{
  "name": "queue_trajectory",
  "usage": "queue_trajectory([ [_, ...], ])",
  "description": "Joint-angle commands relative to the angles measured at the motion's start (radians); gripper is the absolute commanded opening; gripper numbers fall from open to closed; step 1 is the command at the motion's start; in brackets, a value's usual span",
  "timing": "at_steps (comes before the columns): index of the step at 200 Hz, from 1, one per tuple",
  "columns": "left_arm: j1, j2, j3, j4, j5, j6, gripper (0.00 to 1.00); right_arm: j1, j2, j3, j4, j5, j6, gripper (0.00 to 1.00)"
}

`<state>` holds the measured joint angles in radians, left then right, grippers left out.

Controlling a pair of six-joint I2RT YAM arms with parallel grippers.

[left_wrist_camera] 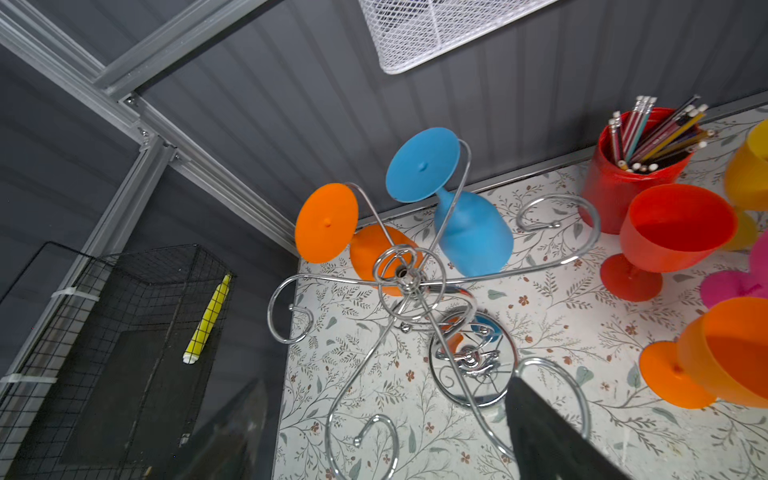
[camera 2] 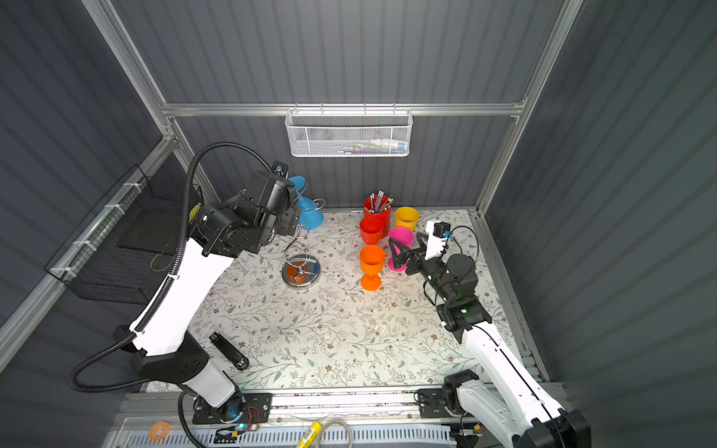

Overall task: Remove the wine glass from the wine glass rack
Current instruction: 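Move the left gripper back up to the wine glass rack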

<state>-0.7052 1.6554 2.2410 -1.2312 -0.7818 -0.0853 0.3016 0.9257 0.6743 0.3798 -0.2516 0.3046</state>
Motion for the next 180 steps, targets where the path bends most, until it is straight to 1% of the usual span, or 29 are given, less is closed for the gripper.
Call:
queue_trajectory([
  [1, 0.075, -0.021, -0.006, -0.017, 0.043, 0.019, 0.89, 0.039, 0.014, 0.036, -0.004, -0.021, -0.071, 0.99],
  [13, 0.107, -0.010, -0.001, -0.005, 0.050, 0.041, 0.89, 0.063, 0.026, 0.042, 0.000, -0.025, -0.093, 0.99],
  [33, 0.163, 0.037, 0.054, -0.024, 0.049, 0.066, 0.88, 0.096, 0.050, 0.054, -0.003, -0.028, -0.118, 0.99],
  [52, 0.231, 0.074, 0.101, -0.039, 0.102, 0.068, 0.86, 0.117, 0.066, 0.067, -0.012, -0.029, -0.133, 0.99],
  [86, 0.349, 0.108, 0.131, -0.028, 0.271, 0.026, 0.83, 0.136, 0.082, 0.078, -0.019, -0.026, -0.146, 0.99],
  [119, 0.447, 0.131, 0.108, 0.037, 0.415, -0.032, 0.84, 0.146, 0.097, 0.089, -0.028, -0.026, -0.153, 0.99],
  [151, 0.568, 0.156, 0.081, 0.124, 0.627, -0.118, 0.84, 0.154, 0.102, 0.094, -0.032, -0.023, -0.157, 0.99],
  [163, 0.606, 0.165, 0.075, 0.154, 0.692, -0.148, 0.83, 0.156, 0.104, 0.096, -0.033, -0.023, -0.157, 0.99],
  [180, 0.636, 0.179, 0.069, 0.197, 0.773, -0.194, 0.82, 0.157, 0.109, 0.097, -0.033, -0.022, -0.158, 0.99],
])
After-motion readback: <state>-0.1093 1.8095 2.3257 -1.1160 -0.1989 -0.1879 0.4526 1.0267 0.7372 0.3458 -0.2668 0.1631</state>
